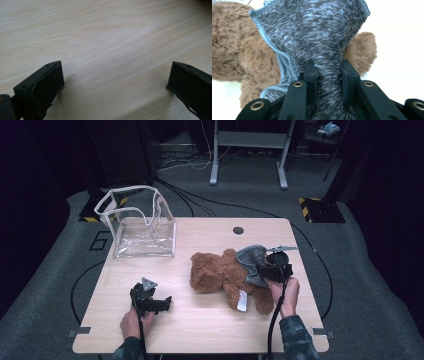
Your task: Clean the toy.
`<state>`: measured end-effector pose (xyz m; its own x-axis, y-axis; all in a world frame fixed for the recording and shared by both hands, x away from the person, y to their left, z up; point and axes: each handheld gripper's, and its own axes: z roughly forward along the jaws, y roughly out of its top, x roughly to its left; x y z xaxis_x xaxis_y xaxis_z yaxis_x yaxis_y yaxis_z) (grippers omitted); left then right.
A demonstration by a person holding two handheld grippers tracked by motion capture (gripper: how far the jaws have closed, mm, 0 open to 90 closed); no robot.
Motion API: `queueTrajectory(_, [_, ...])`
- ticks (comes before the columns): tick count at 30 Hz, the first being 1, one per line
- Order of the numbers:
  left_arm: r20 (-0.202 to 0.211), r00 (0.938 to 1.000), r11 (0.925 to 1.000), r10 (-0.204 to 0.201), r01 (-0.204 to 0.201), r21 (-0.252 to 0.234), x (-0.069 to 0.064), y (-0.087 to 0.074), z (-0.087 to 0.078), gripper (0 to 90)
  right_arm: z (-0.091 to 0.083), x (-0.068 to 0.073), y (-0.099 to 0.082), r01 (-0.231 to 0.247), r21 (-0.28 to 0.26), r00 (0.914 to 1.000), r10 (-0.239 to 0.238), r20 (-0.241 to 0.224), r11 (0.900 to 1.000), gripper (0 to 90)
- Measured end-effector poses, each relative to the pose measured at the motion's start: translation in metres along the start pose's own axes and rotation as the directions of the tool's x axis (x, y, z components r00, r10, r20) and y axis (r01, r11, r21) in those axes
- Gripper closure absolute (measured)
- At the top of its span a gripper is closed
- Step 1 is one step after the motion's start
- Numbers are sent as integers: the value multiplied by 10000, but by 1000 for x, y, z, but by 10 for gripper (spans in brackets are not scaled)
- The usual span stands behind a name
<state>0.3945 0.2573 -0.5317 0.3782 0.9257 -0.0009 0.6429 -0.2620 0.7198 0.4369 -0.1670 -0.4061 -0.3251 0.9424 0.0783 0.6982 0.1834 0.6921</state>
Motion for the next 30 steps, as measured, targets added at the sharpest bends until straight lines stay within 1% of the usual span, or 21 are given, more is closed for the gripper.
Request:
queueTrajectory(2, [2,10000,10000,-3,3,-3,0,0,0,0,-4,-3,-2,-187,31,9995,186,241,9998,710])
queueTrajectory(4, [1,10000,10000,-4,4,-1,0,0,0,0,-6,-5,-3,-239,37,9992,238,318,9997,710])
queueTrajectory(7, [-1,10000,10000,-7,7,-7,0,0,0,0,-6,-16,-9,-464,84,9981,460,399,9989,708])
queueTrajectory(9, [9,10000,10000,10,-10,1,0,0,0,1,-6,-20,-13,-609,66,9981,608,110,9981,706])
queueTrajectory(10, [0,10000,10000,-3,3,-4,0,0,0,0,-9,-18,-14,-680,-101,9977,681,40,9976,705])
queueTrajectory(11, [9,10000,10000,8,-8,2,0,0,0,0,-10,-17,-13,-511,-213,9987,510,-54,9985,705])
queueTrajectory(12, [9,10000,10000,8,-8,2,0,0,0,1,-10,-17,-13,-511,-213,9987,510,-54,9985,705])
queueTrajectory(13, [-2,10000,10000,-9,9,-5,0,0,0,1,-13,-12,-13,-518,-287,9985,513,-185,9982,705])
queueTrajectory(14, [6,10000,10000,13,-13,37,0,0,0,1,-17,-4,-12,-233,-448,9993,219,-316,9987,705])
queueTrajectory(15, [-2,10000,10000,-5,5,-10,0,0,0,1,-18,3,-11,-188,-546,9987,161,-492,9983,705])
queueTrajectory(17, [1,10000,10000,-4,4,-2,0,0,0,0,-18,6,-11,-88,-585,9981,52,-610,9982,705])
queueTrajectory(18, [-3,10000,10000,-11,11,-11,0,0,0,0,-16,19,-10,187,-629,9953,-245,-937,9978,705])
queueTrajectory(19, [9,10000,10000,-1,1,-8,0,0,0,0,-16,19,-10,187,-629,9953,-245,-937,9978,705])
queueTrajectory(20, [-2,10000,10000,-10,10,-10,0,0,0,1,-14,24,-9,338,-645,9946,-399,-960,9973,705])
queueTrajectory(21, [0,10000,10000,-12,12,-10,0,0,0,0,-12,32,-8,520,-601,9930,-580,-1028,9968,704])
queueTrajectory(22, [0,10000,10000,-6,6,-7,0,0,0,0,-6,45,-8,730,-564,9888,-797,-1265,9957,704])
queueTrajectory(24, [0,10000,10000,-9,9,-7,0,0,0,0,-3,49,-7,833,-541,9869,-899,-1343,9951,704])
queueTrajectory(25, [-13,10000,10000,11,-11,-31,0,0,0,0,1,56,-6,947,-553,9848,-1016,-1411,9940,703])
queueTrajectory(26, [-1,10000,10000,-9,9,-6,0,0,0,0,7,67,-4,1236,-448,9816,-1288,-1411,9913,703])
queueTrajectory(27, [10,10000,10000,12,-12,2,0,0,0,0,10,72,-4,1170,-472,9820,-1227,-1436,9920,702])
queueTrajectory(30, [1,10000,10000,-8,8,-4,0,0,0,0,19,81,-3,1452,-227,9816,-1468,-1219,9891,702])
